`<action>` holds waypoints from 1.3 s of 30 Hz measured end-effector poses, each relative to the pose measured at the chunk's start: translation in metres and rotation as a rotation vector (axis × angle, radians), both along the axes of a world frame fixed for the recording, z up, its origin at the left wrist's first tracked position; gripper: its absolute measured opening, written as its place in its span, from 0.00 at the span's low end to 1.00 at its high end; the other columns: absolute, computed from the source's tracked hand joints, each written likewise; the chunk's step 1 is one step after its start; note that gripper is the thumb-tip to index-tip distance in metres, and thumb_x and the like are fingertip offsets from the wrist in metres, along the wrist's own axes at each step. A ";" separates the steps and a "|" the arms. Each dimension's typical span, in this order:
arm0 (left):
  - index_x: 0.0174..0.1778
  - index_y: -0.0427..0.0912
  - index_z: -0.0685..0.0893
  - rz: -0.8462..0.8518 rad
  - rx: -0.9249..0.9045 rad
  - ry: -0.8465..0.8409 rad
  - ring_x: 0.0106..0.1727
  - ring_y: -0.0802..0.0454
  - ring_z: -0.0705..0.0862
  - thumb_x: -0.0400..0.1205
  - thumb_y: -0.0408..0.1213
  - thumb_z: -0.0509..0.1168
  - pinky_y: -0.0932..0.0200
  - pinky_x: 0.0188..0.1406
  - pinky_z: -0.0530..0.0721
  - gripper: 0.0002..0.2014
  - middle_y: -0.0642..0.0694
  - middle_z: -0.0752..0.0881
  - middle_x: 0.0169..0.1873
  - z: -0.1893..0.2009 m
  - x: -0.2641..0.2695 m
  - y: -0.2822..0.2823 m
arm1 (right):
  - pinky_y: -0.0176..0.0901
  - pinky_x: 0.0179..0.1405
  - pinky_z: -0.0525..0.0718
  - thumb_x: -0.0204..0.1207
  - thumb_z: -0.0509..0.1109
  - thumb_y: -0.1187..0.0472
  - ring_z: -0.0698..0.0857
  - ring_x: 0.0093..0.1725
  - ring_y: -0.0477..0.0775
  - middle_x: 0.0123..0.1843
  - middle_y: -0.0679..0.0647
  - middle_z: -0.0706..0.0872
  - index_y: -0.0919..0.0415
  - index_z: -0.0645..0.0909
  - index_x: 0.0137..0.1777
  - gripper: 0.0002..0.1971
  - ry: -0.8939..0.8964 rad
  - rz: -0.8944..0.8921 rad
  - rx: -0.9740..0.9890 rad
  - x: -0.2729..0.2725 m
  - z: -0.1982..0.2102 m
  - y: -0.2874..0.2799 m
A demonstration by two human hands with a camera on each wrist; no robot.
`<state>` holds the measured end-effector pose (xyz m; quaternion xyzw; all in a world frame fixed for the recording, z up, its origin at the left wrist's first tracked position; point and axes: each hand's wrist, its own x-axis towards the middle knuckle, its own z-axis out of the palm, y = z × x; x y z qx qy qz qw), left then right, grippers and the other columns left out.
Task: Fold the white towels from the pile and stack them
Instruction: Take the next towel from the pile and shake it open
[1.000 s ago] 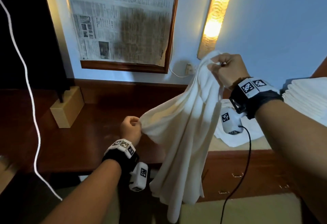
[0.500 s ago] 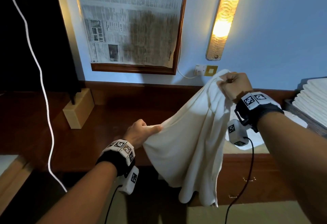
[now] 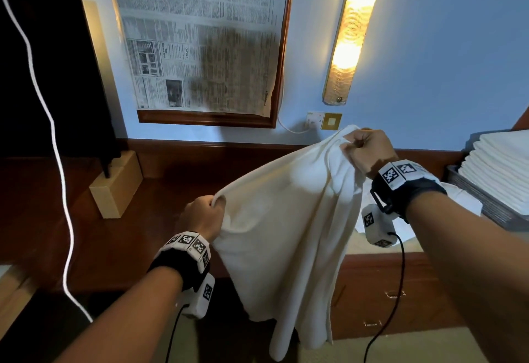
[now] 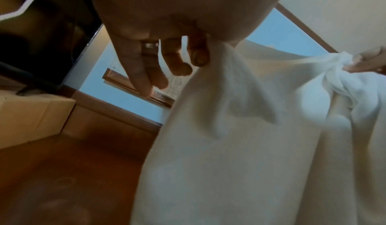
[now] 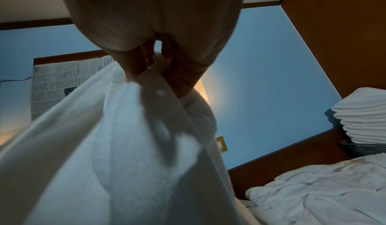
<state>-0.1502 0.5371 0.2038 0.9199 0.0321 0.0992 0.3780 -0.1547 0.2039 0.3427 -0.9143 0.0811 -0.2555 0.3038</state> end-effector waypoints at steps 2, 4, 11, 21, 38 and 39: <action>0.32 0.43 0.76 -0.015 0.168 -0.004 0.35 0.41 0.81 0.84 0.50 0.60 0.53 0.35 0.76 0.18 0.48 0.81 0.30 0.002 -0.004 0.004 | 0.39 0.63 0.76 0.76 0.72 0.65 0.83 0.55 0.57 0.48 0.53 0.84 0.65 0.89 0.45 0.05 0.004 -0.009 -0.022 -0.003 -0.002 0.000; 0.36 0.45 0.74 -0.046 0.342 0.006 0.35 0.44 0.79 0.80 0.50 0.63 0.54 0.35 0.74 0.14 0.50 0.80 0.32 0.005 -0.011 0.008 | 0.37 0.63 0.75 0.77 0.71 0.65 0.83 0.57 0.56 0.52 0.54 0.84 0.66 0.89 0.50 0.07 0.015 -0.034 -0.033 -0.007 -0.003 -0.002; 0.36 0.48 0.74 -0.222 0.005 -0.126 0.34 0.43 0.79 0.72 0.28 0.69 0.50 0.33 0.78 0.11 0.49 0.79 0.29 0.002 -0.015 0.016 | 0.46 0.64 0.82 0.76 0.73 0.61 0.86 0.56 0.61 0.56 0.57 0.87 0.61 0.89 0.54 0.09 0.071 -0.130 -0.014 -0.015 -0.006 -0.009; 0.55 0.59 0.80 -0.694 0.363 -0.111 0.42 0.45 0.82 0.84 0.40 0.53 0.46 0.44 0.84 0.13 0.50 0.80 0.43 0.008 -0.023 0.020 | 0.37 0.55 0.76 0.77 0.71 0.61 0.85 0.53 0.60 0.53 0.60 0.89 0.62 0.89 0.58 0.12 0.088 -0.164 0.021 -0.015 0.005 -0.011; 0.50 0.58 0.70 -0.753 0.542 0.066 0.49 0.44 0.84 0.85 0.51 0.65 0.46 0.51 0.84 0.09 0.49 0.84 0.50 0.027 -0.031 0.022 | 0.35 0.55 0.74 0.77 0.72 0.61 0.83 0.54 0.57 0.61 0.59 0.87 0.62 0.88 0.57 0.11 0.189 -0.160 0.000 -0.014 -0.012 -0.015; 0.46 0.58 0.70 -0.718 0.451 0.024 0.47 0.46 0.83 0.84 0.50 0.67 0.46 0.49 0.84 0.11 0.51 0.84 0.47 0.025 -0.027 0.028 | 0.36 0.57 0.76 0.77 0.72 0.60 0.84 0.57 0.58 0.60 0.58 0.88 0.61 0.89 0.56 0.11 0.192 -0.170 0.012 -0.014 -0.014 -0.018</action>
